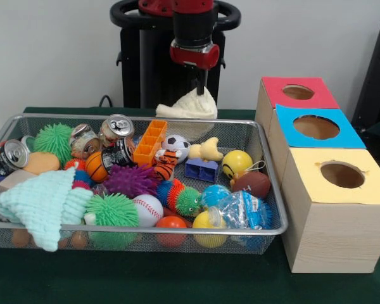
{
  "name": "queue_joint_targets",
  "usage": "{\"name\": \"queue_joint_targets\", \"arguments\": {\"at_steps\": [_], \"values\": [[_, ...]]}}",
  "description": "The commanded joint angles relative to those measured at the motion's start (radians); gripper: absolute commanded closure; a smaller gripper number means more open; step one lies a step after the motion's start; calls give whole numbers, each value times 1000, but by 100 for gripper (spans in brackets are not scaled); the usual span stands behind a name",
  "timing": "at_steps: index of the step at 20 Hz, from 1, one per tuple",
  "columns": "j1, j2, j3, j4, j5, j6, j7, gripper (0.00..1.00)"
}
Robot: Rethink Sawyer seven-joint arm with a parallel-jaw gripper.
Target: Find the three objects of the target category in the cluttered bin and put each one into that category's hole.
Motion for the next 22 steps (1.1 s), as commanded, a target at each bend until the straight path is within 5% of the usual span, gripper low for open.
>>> {"name": "queue_joint_targets", "arguments": {"at_steps": [1,22], "values": [[2,125,-12,-110,46,-172,210,100],[-32,64,17,-82,65,-70,180,100]]}}
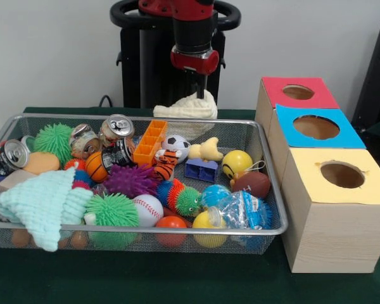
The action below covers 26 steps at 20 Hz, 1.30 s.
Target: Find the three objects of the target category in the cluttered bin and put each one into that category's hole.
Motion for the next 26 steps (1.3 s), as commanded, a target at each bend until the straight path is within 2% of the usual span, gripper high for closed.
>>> {"name": "queue_joint_targets", "arguments": {"at_steps": [1,9,17,18,24,26], "values": [[-34,-15,38,-79,63,22,176,100],[-66,-106,39,-91,70,136,130,100],[-92,-148,59,-125,59,155,123,100],[-96,-152,64,-126,60,154,129,0],[-107,-153,86,-120,47,88,153,0],[-108,-155,89,-121,49,94,151,0]]}}
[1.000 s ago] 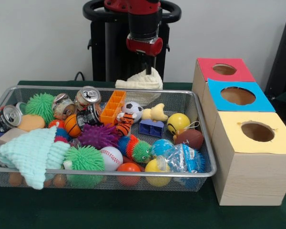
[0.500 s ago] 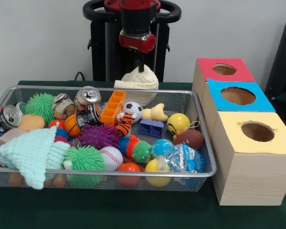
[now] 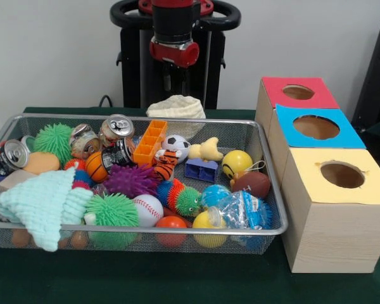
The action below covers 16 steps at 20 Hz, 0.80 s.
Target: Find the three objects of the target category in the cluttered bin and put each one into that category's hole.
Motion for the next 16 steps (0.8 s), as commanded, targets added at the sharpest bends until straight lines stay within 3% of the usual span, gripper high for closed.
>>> {"name": "queue_joint_targets", "arguments": {"at_steps": [1,16], "values": [[-18,-15,90,-128,55,22,146,0],[16,-77,108,-130,160,84,180,0]]}}
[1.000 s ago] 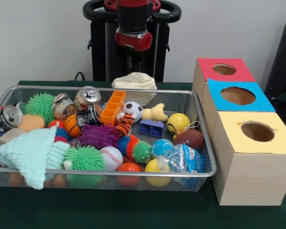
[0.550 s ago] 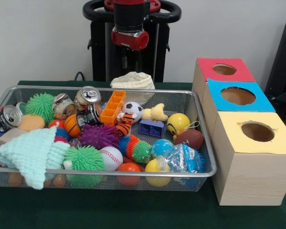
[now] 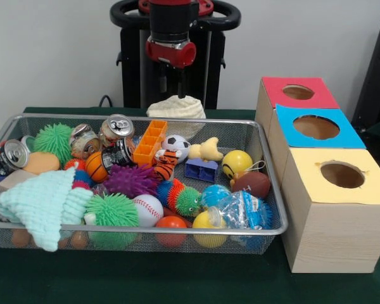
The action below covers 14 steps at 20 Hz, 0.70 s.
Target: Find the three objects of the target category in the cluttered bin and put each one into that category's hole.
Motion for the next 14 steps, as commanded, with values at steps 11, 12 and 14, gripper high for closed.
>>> {"name": "queue_joint_targets", "arguments": {"at_steps": [11,12,14], "values": [[48,-34,113,-145,180,34,192,0],[51,-29,117,-152,188,32,194,0],[53,-19,123,-159,198,24,196,0]]}}
